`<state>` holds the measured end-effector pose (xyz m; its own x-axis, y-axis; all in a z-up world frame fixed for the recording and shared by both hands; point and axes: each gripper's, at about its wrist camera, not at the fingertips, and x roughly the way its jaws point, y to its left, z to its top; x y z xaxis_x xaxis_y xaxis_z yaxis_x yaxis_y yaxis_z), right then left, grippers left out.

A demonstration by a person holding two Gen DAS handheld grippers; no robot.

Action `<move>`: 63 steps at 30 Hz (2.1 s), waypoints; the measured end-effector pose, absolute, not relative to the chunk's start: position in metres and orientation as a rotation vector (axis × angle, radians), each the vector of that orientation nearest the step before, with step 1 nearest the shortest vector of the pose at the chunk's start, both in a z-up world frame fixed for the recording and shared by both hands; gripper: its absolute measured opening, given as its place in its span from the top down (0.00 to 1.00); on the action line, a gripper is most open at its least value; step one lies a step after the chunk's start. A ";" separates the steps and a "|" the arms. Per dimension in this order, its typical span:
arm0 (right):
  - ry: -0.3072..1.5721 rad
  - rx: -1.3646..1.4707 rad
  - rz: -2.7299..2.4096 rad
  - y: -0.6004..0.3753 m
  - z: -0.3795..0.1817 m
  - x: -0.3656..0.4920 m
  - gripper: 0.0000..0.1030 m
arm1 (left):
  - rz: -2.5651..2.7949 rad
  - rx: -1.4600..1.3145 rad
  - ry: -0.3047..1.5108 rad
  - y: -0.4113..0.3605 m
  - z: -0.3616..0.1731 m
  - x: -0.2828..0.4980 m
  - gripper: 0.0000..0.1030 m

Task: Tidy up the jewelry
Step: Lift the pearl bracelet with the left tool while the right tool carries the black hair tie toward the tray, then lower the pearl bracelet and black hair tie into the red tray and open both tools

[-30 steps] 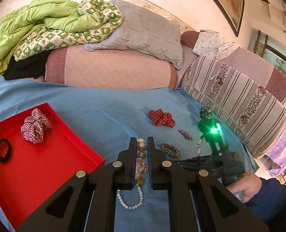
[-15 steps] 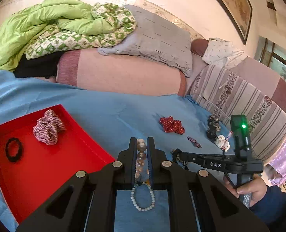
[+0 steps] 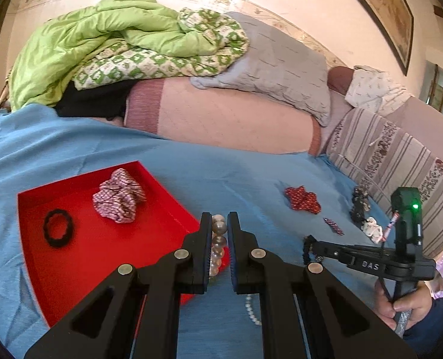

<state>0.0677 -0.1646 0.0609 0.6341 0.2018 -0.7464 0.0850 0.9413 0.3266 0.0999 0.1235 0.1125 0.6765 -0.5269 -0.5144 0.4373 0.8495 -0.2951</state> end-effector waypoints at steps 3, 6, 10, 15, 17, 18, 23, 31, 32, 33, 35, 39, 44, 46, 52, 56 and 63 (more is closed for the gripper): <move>0.890 0.369 0.078 -0.159 0.061 0.067 0.93 | -0.525 -0.162 0.627 0.129 0.112 0.103 0.91; 0.894 0.380 0.095 -0.147 0.063 0.070 0.93 | -0.500 -0.162 0.631 0.135 0.110 0.106 0.91; 0.893 0.369 0.115 -0.128 0.069 0.073 0.93 | -0.472 -0.153 0.642 0.144 0.106 0.110 0.91; 0.894 0.383 0.155 -0.101 0.079 0.092 0.93 | -0.442 -0.180 0.656 0.163 0.103 0.117 0.91; 0.895 0.373 0.173 -0.089 0.083 0.101 0.93 | -0.428 -0.205 0.670 0.175 0.100 0.121 0.91; 0.898 0.365 0.181 -0.081 0.085 0.106 0.93 | -0.420 -0.214 0.676 0.179 0.099 0.123 0.91; 0.929 0.331 0.198 -0.052 0.084 0.132 0.93 | -0.372 -0.276 0.714 0.206 0.088 0.134 0.91; 1.013 0.300 0.199 -0.020 0.063 0.170 0.93 | -0.298 -0.342 0.769 0.230 0.073 0.145 0.91; 1.023 0.298 0.197 -0.017 0.061 0.175 0.93 | -0.288 -0.352 0.779 0.233 0.071 0.146 0.91; 1.035 0.293 0.196 -0.012 0.058 0.181 0.93 | -0.278 -0.359 0.786 0.235 0.069 0.147 0.91; 1.055 0.272 0.183 -0.005 0.053 0.191 0.93 | -0.260 -0.370 0.799 0.239 0.067 0.149 0.91; 1.084 0.240 0.161 0.006 0.042 0.208 0.93 | -0.232 -0.374 0.811 0.243 0.063 0.150 0.91; 1.122 0.225 0.127 0.013 0.030 0.226 0.93 | -0.210 -0.366 0.826 0.244 0.061 0.152 0.91; 1.133 0.218 0.117 0.015 0.025 0.231 0.93 | -0.210 -0.367 0.830 0.244 0.061 0.153 0.91; 1.152 0.205 0.109 0.017 0.018 0.238 0.92 | -0.205 -0.368 0.840 0.243 0.060 0.155 0.91; 1.157 0.202 0.109 0.018 0.015 0.240 0.92 | -0.203 -0.370 0.844 0.242 0.060 0.156 0.91; 1.154 0.201 0.131 0.017 0.021 0.236 0.90 | -0.205 -0.382 0.840 0.242 0.062 0.156 0.91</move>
